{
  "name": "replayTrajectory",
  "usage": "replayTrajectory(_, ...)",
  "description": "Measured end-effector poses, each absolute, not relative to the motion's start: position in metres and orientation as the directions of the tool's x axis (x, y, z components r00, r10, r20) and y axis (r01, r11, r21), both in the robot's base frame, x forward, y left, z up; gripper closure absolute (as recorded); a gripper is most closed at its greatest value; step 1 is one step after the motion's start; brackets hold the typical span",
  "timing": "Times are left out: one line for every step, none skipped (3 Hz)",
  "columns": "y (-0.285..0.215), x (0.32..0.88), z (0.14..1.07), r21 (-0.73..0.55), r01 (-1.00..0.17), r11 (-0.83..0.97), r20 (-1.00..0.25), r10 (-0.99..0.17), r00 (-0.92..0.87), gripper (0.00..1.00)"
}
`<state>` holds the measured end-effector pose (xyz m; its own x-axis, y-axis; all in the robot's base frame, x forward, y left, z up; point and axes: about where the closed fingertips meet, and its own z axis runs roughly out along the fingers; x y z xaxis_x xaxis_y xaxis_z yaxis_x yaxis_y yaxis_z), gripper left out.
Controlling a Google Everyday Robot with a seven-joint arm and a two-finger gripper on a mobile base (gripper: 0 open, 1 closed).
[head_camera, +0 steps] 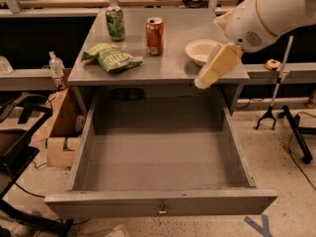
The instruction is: Place green jalapeno chip bag into top drawer
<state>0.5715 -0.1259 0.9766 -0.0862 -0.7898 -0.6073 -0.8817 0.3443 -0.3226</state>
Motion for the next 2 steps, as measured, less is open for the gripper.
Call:
replayTrajectory(-0.075,0.610,0.985,-0.323,-0.830,0.455,-0.726,-0.681,-0.092,0.00)
replayTrajectory(-0.078,0.617,0.997,-0.352,-0.809,0.471,-0.737,-0.673,-0.071,0.00)
